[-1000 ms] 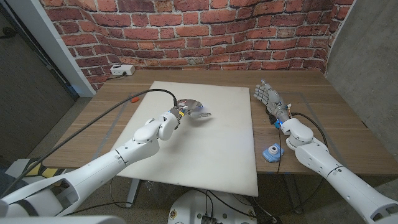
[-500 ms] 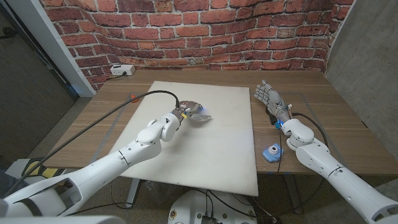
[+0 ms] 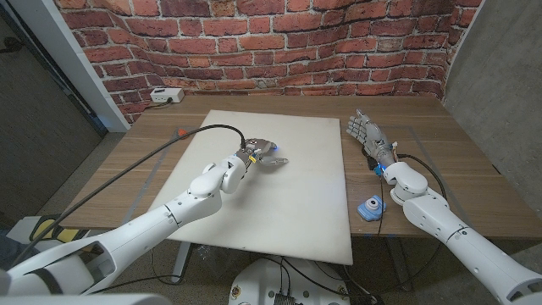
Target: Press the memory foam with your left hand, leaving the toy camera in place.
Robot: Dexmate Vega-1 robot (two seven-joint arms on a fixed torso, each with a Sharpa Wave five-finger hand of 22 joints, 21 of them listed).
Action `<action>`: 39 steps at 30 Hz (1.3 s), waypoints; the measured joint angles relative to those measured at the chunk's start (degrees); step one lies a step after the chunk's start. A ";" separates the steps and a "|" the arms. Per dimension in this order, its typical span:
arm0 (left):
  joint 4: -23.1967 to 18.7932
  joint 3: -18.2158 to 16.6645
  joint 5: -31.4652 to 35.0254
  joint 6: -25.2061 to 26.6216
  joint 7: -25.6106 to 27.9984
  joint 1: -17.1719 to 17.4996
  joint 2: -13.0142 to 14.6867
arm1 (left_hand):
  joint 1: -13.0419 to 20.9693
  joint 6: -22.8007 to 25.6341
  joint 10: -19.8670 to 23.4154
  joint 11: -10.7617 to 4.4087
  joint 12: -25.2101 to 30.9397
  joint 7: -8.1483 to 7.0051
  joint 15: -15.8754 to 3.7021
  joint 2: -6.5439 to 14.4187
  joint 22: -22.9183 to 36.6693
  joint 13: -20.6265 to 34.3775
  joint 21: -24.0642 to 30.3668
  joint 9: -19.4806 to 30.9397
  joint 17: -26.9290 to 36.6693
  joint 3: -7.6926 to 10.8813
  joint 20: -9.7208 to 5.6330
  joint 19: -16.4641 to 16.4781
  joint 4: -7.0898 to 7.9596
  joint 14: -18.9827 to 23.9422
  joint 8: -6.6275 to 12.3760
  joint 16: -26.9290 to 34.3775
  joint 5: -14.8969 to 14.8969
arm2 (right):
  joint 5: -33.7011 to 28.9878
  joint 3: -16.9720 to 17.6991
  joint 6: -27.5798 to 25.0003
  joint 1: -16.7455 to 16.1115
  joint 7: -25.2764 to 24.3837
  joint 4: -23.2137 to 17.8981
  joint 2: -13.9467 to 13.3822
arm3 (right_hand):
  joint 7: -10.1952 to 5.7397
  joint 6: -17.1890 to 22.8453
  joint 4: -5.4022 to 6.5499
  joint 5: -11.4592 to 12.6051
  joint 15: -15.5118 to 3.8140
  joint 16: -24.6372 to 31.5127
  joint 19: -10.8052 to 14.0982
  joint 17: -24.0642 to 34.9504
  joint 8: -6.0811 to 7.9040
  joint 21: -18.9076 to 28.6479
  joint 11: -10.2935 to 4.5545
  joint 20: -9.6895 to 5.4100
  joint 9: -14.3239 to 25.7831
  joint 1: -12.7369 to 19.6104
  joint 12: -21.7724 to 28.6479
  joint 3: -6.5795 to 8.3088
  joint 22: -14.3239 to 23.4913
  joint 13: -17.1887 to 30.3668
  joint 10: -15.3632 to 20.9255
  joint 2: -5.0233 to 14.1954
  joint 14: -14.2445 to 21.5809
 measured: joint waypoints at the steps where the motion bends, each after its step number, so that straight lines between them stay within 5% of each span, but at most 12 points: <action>1: 0.14 0.07 0.00 0.00 0.00 -0.05 -0.04 | 0.00 0.00 0.08 0.08 -0.01 0.00 0.00 0.00 0.00 0.01 0.00 0.01 0.00 0.00 0.00 0.00 0.00 0.00 0.00 0.00 0.00 | 0.00 0.00 -0.05 0.00 -0.02 0.00 0.00 | 0.00 0.00 -0.02 0.00 0.00 0.00 0.00 0.00 0.00 0.00 0.00 0.00 0.00 0.00 0.00 -0.02 0.00 0.00 0.00 0.00 0.00; 15: 1.95 0.69 -2.65 -1.12 -3.42 -1.71 -0.60 | 0.75 0.54 0.50 0.09 0.37 -0.08 0.11 -0.43 -0.01 -0.01 1.18 0.02 -0.03 0.00 1.04 3.54 0.00 0.56 -0.22 0.12 0.00 | -0.01 -0.09 -0.79 0.06 -0.47 -0.33 -0.12 | 0.00 0.00 -0.17 0.00 0.00 0.00 0.00 0.00 0.00 -0.21 -0.31 0.00 -0.01 0.00 0.00 -0.18 0.00 0.00 0.31 0.00 0.00; 39: 3.16 3.32 -2.99 -0.07 -7.66 -4.38 -1.00 | 0.23 0.87 0.59 0.36 0.19 -0.40 0.39 0.22 0.02 -0.02 0.98 0.00 -0.01 0.00 0.50 4.24 0.00 1.69 -0.17 0.32 -0.28 | 0.12 -0.11 -1.40 0.11 -0.47 -0.63 -0.40 | 0.00 0.00 -0.17 0.00 0.22 0.00 0.00 0.00 0.00 -0.44 0.00 0.00 -0.02 0.00 0.00 -0.18 -0.01 0.00 0.62 0.00 0.40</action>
